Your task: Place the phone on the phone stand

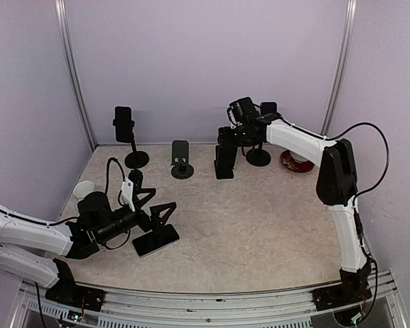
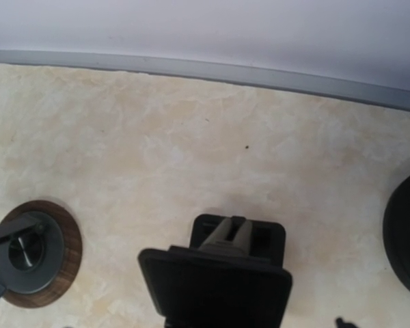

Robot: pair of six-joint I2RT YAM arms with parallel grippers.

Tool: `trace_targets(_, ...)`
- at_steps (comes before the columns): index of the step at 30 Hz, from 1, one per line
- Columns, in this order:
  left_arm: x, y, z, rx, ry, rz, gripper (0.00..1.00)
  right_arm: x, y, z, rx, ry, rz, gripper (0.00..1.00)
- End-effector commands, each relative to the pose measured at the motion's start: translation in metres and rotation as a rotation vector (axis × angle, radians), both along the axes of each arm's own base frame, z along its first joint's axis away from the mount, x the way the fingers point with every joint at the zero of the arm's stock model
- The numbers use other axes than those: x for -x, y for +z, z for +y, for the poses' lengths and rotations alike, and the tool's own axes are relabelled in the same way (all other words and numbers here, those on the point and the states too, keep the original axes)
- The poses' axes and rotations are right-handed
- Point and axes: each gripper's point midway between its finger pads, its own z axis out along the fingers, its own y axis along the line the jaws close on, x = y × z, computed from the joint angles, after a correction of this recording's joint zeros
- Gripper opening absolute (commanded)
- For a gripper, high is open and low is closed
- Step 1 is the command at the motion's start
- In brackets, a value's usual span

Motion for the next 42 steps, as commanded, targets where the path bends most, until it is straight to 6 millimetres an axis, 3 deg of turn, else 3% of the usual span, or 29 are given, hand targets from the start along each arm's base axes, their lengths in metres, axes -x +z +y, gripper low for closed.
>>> trace_targets(1, -0.003, 0.007, 0.001, 0.022, 0.005, -0.024, 0.99, -0.009, 0.020, 0.007, -0.035, -0.003, -0.051, 0.48)
trace_targets(6, -0.003, 0.008, 0.001, 0.023, 0.004, -0.024, 0.99, -0.010, 0.016, 0.009, -0.035, 0.001, -0.045, 0.53)
trace_targets(15, -0.002, 0.009, 0.001, 0.024, 0.005, -0.028, 0.99, -0.010, 0.004, 0.008, -0.011, -0.003, -0.028, 0.54)
trace_targets(27, -0.003, 0.008, 0.000, 0.024, 0.001, -0.022, 0.99, -0.009, 0.018, 0.006, 0.006, -0.009, -0.061, 0.54)
trace_targets(35, -0.003, 0.008, 0.000, 0.023, -0.001, -0.022, 0.99, -0.010, 0.010, 0.008, 0.024, -0.008, -0.052, 0.55)
trace_targets(42, -0.002, 0.008, -0.001, 0.023, -0.006, -0.021, 0.99, -0.011, 0.014, 0.009, 0.030, -0.013, -0.066, 0.61)
